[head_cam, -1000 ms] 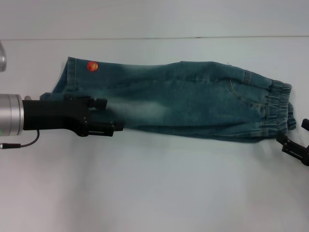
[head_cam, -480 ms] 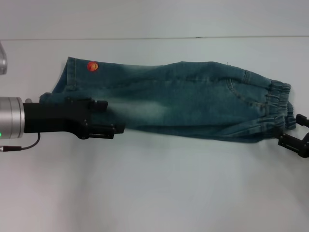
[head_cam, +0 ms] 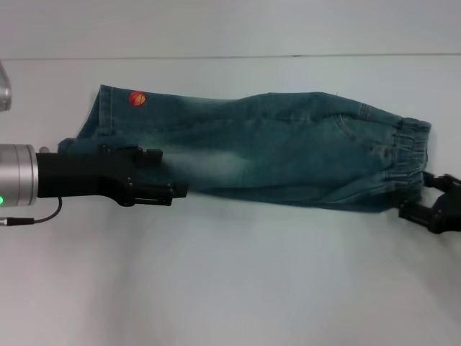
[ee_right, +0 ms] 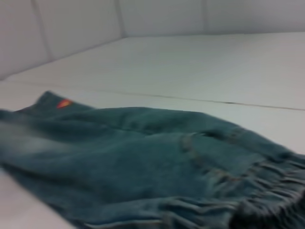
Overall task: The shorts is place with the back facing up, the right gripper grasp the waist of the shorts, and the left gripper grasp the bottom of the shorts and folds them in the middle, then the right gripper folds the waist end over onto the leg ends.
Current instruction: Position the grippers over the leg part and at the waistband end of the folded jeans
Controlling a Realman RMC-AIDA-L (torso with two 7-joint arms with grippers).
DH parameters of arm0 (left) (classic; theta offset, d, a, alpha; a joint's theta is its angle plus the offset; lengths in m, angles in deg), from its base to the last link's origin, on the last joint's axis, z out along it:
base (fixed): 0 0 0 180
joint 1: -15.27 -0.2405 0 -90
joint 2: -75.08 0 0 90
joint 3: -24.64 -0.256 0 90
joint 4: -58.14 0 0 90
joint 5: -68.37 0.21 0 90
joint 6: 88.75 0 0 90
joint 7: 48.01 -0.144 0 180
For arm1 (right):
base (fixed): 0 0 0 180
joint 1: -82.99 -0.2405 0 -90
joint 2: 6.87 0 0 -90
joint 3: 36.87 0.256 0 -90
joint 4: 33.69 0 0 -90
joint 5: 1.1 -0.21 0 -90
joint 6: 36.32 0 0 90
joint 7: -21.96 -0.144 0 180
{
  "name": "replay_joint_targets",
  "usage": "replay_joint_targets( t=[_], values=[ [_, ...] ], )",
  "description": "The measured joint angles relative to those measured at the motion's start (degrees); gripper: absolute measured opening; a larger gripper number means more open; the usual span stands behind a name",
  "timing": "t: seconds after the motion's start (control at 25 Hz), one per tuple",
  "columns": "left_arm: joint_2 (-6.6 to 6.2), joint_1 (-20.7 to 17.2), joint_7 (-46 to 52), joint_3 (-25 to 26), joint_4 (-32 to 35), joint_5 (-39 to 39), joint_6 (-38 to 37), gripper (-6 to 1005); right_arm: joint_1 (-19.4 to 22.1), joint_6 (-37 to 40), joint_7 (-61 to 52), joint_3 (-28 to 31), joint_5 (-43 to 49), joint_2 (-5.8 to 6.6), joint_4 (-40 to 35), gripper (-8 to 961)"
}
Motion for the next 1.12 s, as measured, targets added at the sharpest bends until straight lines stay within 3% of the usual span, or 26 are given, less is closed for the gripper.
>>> replay_joint_targets(
  t=[0.12, 0.32, 0.56, 0.68, 1.12],
  values=[
    [0.0, 0.0, 0.11, 0.0, 0.0, -0.06, 0.01, 897, -0.42, 1.86, 0.25, -0.37, 1.61, -0.22, -1.24, 907],
    [0.19, 0.0, 0.18, 0.12, 0.0, -0.08, 0.08, 889, -0.15, 2.13, 0.36, -0.45, 1.9, -1.2, -3.89, 711],
    [0.49, 0.19, 0.23, 0.61, 0.0, -0.08, 0.1, 879, 0.09, 1.79, 0.68, -0.47, 1.91, -1.48, -5.07, 499],
    [0.59, 0.39, 0.26, 0.61, 0.0, -0.08, 0.09, 874, 0.06, 1.59, 0.98, -0.54, 2.23, -1.5, -5.09, 266],
    [1.43, 0.72, 0.62, 0.17, -0.55, -0.92, 1.27, 856, 0.21, 2.82, 2.49, 0.09, 2.83, -1.51, -5.82, 140]
  ],
)
